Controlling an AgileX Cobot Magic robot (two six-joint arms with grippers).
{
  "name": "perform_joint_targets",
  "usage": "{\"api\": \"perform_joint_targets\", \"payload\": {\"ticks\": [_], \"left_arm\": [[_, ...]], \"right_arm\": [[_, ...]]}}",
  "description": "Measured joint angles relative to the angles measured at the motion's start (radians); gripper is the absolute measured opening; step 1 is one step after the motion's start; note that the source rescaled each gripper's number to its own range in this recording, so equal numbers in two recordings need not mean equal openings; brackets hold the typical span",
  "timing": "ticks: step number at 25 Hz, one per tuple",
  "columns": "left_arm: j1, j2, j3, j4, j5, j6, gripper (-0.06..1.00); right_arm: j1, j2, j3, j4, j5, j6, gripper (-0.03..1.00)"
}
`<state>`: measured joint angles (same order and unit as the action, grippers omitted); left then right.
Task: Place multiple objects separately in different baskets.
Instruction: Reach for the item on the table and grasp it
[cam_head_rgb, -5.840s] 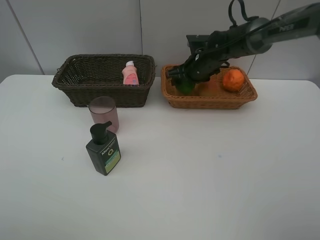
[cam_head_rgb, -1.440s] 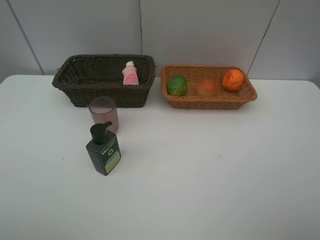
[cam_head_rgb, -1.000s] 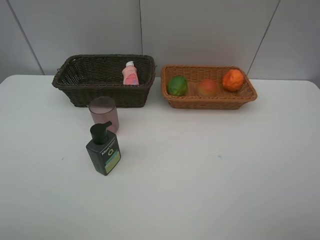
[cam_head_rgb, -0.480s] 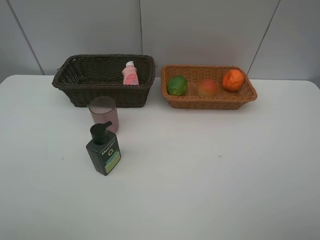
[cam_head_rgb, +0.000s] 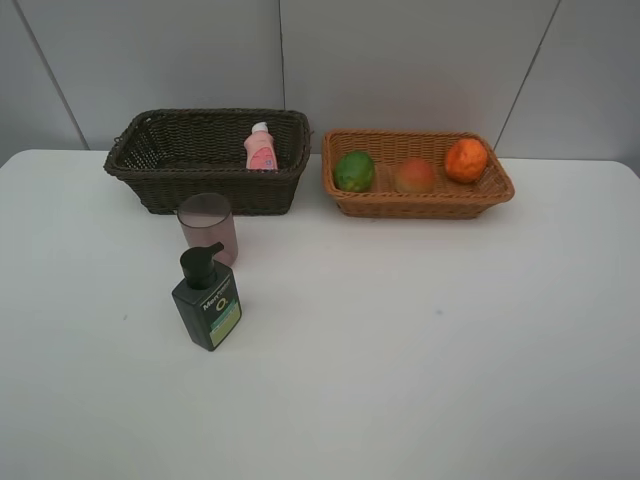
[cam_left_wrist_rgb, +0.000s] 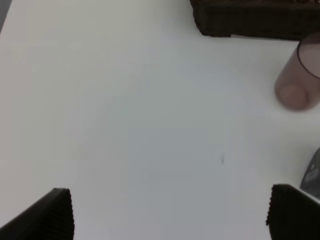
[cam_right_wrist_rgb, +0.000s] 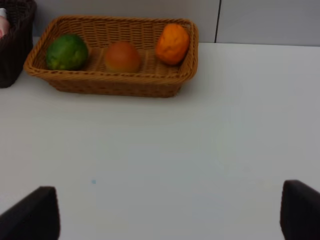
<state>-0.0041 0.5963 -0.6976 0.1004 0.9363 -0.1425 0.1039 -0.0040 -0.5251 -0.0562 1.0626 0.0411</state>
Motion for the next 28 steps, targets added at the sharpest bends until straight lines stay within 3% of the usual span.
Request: {"api": "perform_joint_targets", "payload": {"ticks": [10, 28], "left_arm": [[-0.112, 0.250, -0.006, -0.004, 0.025, -0.003, 1.00], [-0.116, 0.371, -0.081, -0.021, 0.017, 0.004, 1.00]], "right_arm": [[0.000, 0.000, 0.000, 0.000, 0.000, 0.000, 0.94], [0.000, 0.000, 0.000, -0.001, 0.000, 0.000, 0.94]]}}
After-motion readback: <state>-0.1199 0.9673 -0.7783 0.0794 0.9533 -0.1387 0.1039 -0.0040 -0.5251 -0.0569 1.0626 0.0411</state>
